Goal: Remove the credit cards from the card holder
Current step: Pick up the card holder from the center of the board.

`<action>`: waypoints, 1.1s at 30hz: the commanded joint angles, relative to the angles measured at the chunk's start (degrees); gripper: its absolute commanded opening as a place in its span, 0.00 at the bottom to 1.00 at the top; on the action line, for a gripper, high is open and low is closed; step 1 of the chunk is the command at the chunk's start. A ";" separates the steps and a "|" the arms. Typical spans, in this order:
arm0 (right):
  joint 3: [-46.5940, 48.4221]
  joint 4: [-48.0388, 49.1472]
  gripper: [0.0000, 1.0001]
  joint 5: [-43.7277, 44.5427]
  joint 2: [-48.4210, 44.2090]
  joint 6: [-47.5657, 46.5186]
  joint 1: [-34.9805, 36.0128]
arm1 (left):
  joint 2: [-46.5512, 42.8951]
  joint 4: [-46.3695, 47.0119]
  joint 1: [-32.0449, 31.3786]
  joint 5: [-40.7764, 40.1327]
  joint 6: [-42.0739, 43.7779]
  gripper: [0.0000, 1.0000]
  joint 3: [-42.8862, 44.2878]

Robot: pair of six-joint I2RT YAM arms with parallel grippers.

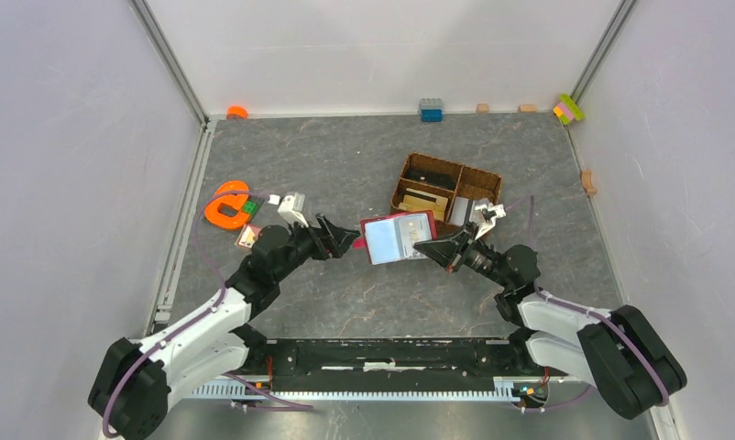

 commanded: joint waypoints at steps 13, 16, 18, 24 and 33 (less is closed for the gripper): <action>2.79 -17.57 0.00 8.57 -2.89 -10.02 -0.21 | -6.43 19.16 -0.44 11.82 1.94 0.76 -6.26; 2.82 -18.41 0.00 9.05 -3.59 -10.66 -0.23 | -5.35 21.57 -1.52 13.00 2.04 0.75 -6.60; 2.70 -18.49 0.00 9.16 -4.13 -10.82 -0.25 | -3.90 21.97 -2.04 13.94 2.21 0.75 -6.07; 2.25 -18.04 0.00 8.87 -4.38 -10.88 -0.21 | 5.19 23.93 -4.71 18.34 2.86 0.71 -2.67; 1.53 -14.69 0.00 7.18 -3.99 -9.50 -0.22 | 10.79 23.78 -7.70 20.95 4.39 0.65 0.33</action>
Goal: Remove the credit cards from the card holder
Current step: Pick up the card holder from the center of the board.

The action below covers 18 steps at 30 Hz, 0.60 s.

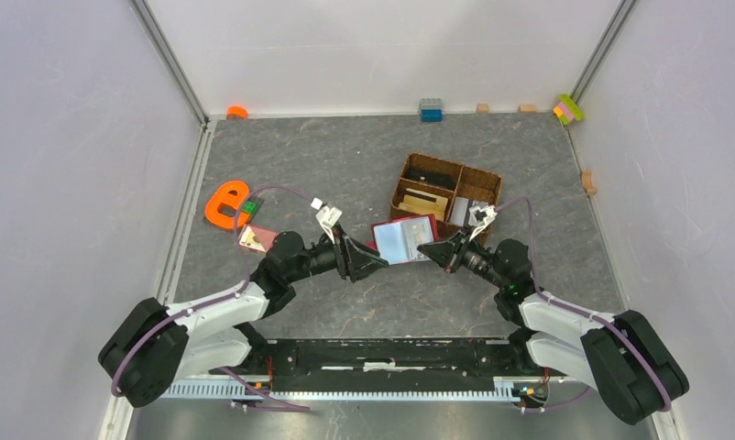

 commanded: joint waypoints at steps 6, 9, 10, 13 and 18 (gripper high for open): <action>0.64 7.82 0.00 -2.46 -0.15 1.17 -0.10 | 2.80 2.28 -0.58 3.46 2.08 0.65 4.25; 0.19 12.07 0.00 -4.67 1.13 3.07 0.01 | 3.34 1.16 -0.58 3.15 2.13 0.64 4.85; 0.04 14.03 0.00 -5.49 1.76 3.95 0.01 | 3.34 1.20 -0.58 3.05 2.12 0.63 4.88; -0.30 18.36 0.00 -7.14 3.18 5.86 0.32 | 3.18 0.92 -0.58 2.56 2.15 0.61 4.81; -0.06 20.13 0.00 -8.01 4.09 6.08 1.27 | 2.93 0.52 -0.58 2.11 2.17 0.57 4.81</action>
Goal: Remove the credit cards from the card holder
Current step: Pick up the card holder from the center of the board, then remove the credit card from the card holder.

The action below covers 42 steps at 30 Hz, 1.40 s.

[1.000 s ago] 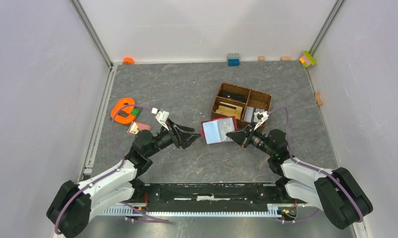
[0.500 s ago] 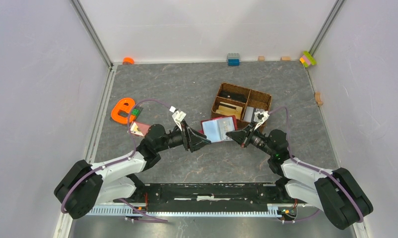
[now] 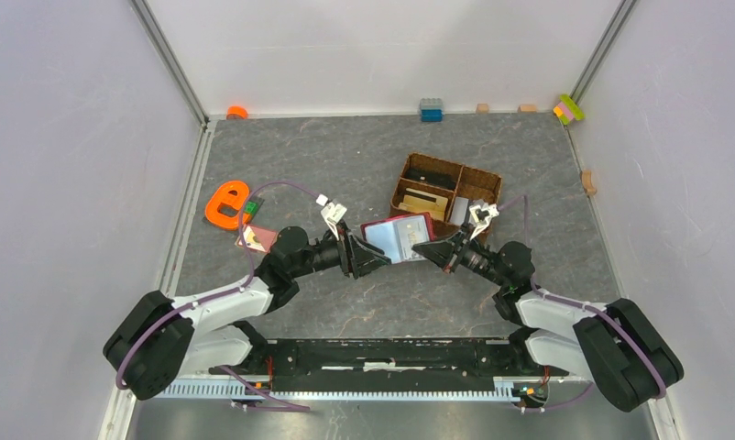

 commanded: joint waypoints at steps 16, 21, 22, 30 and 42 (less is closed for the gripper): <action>3.27 8.96 0.00 -4.51 3.25 -0.58 6.89 | 2.06 -1.84 -0.23 -0.65 2.44 0.42 3.73; 3.37 10.34 0.00 -5.18 3.80 -0.25 7.62 | 2.78 -2.70 -0.23 -0.95 2.32 0.39 4.34; 3.34 10.66 0.00 -5.33 3.87 -0.23 7.70 | 2.63 -2.28 -0.23 -0.72 2.21 0.39 4.24; 4.23 7.81 0.11 -4.50 4.78 -1.46 8.15 | 1.46 5.03 -0.27 3.29 0.47 0.22 2.21; 6.32 5.20 0.09 -5.32 7.85 -2.19 9.13 | 2.21 6.16 -0.20 4.03 -0.19 0.26 2.30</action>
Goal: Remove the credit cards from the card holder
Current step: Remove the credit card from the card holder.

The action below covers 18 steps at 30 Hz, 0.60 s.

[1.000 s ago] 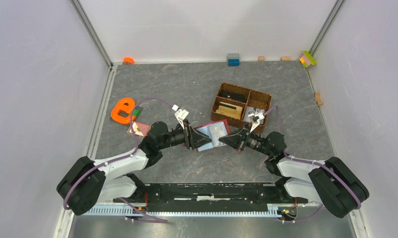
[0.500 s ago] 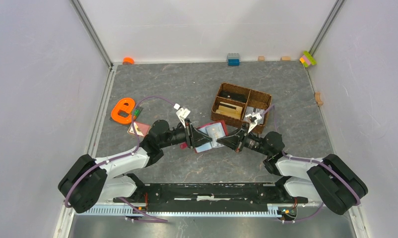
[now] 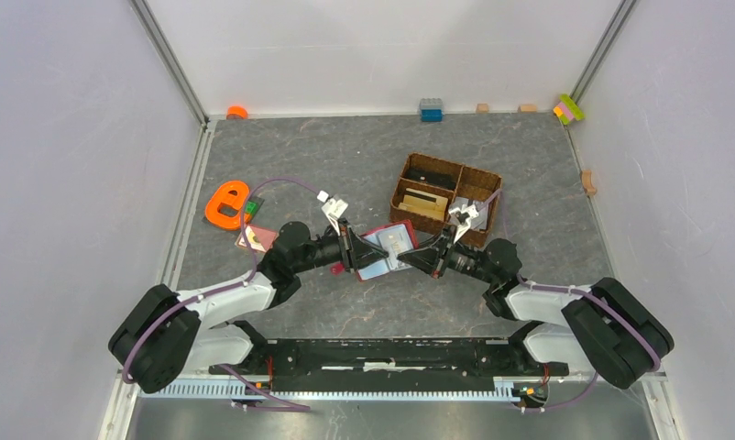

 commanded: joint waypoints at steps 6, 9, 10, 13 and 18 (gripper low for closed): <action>3.71 0.92 0.12 -2.67 1.92 -0.65 2.38 | -0.52 6.52 -1.17 3.25 -0.26 0.17 0.61; 3.38 0.53 0.21 -2.01 1.29 -0.75 2.38 | -1.02 5.37 -1.12 2.33 0.20 0.02 0.61; 3.23 0.27 0.22 -1.60 0.97 -0.93 2.34 | -1.43 4.19 -1.14 1.34 0.68 0.02 0.61; 3.00 -1.00 0.30 -0.60 0.05 -1.53 2.36 | -2.43 1.07 -1.05 -1.12 1.85 0.02 0.70; 1.55 1.47 0.40 0.14 -0.77 -0.09 1.55 | -3.62 -1.92 -0.53 -4.04 2.32 0.02 0.44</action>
